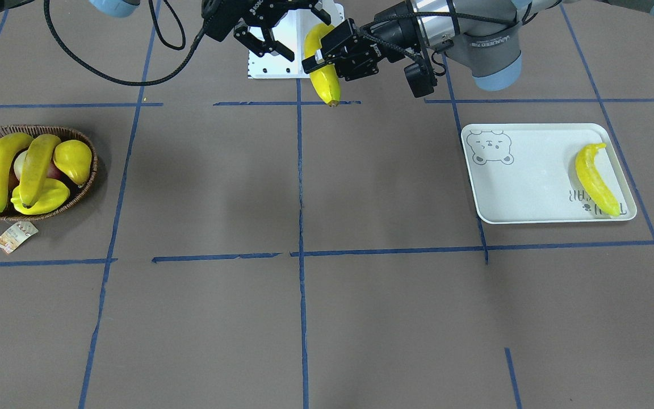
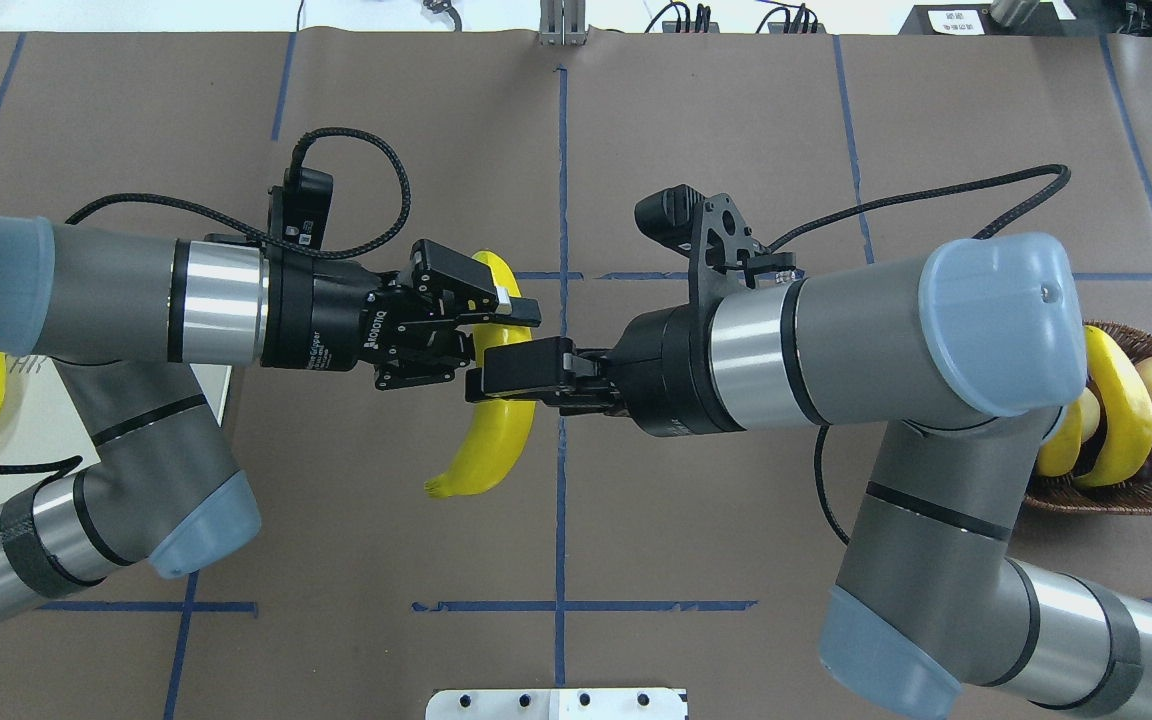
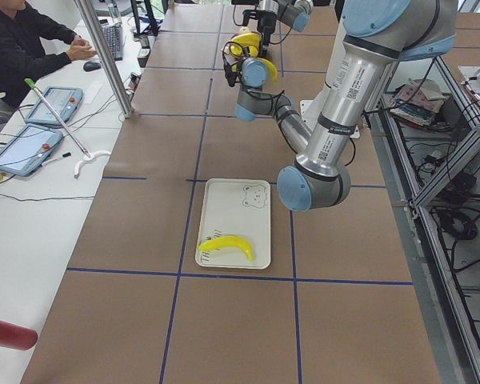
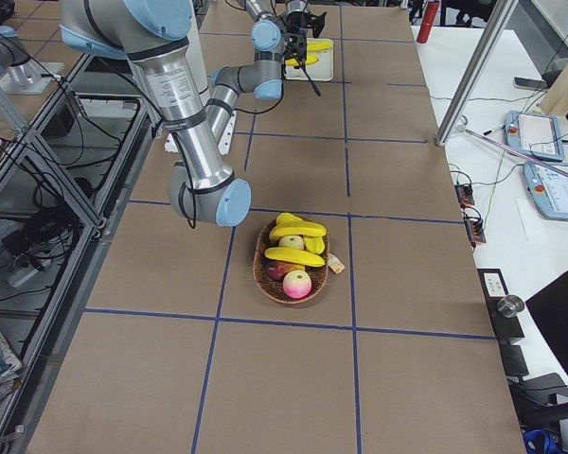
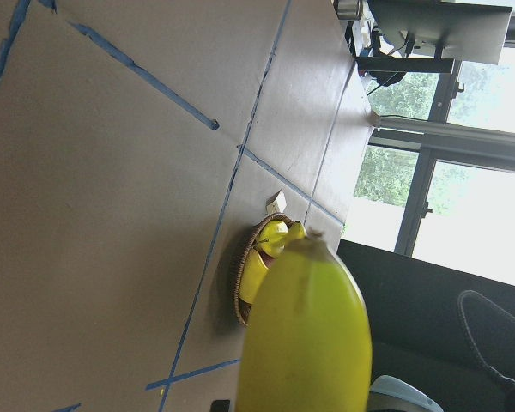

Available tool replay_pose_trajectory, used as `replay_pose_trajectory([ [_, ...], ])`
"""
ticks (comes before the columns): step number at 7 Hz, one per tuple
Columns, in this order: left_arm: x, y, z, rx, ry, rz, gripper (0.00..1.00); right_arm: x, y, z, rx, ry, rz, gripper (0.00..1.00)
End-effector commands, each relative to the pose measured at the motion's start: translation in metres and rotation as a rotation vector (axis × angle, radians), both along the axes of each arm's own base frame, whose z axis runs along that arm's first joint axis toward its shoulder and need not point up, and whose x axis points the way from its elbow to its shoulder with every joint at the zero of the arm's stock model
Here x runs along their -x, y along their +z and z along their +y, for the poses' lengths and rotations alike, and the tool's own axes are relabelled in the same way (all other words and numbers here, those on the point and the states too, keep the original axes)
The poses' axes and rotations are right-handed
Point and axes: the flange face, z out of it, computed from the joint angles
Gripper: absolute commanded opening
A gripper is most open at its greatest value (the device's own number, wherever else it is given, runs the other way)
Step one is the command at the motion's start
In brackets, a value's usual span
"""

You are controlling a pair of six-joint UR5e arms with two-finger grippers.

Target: Transfer all bananas from basket to plate

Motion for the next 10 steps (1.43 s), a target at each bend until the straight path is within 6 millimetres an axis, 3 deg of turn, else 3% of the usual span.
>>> replay_pose_trajectory([
  [1,0.009,0.012,-0.017,0.036,-0.030,-0.062,0.00,-0.007,-0.003,0.000,-0.002,0.007,-0.001,1.00],
  [2,0.020,0.022,-0.036,0.026,-0.050,-0.151,0.00,-0.016,-0.001,-0.006,-0.002,0.024,0.002,1.00],
  [3,0.044,0.038,-0.057,-0.001,-0.079,-0.229,0.00,-0.024,0.003,-0.014,0.001,0.042,0.007,1.00],
  [5,0.114,0.142,-0.075,0.069,-0.101,-0.379,0.00,-0.039,0.031,-0.026,0.027,0.082,0.052,1.00],
  [6,0.142,0.203,-0.056,0.067,-0.114,-0.465,0.00,-0.042,0.042,-0.031,0.041,0.097,0.071,1.00],
  [7,0.163,0.245,-0.042,0.076,-0.122,-0.530,0.00,-0.044,0.050,-0.035,0.049,0.108,0.086,1.00],
  [9,0.186,0.315,-0.029,0.047,-0.124,-0.653,0.00,-0.043,0.061,-0.038,0.060,0.131,0.105,1.00],
  [10,0.192,0.347,-0.037,0.018,-0.135,-0.710,0.00,-0.042,0.064,-0.039,0.064,0.132,0.110,1.00],
])
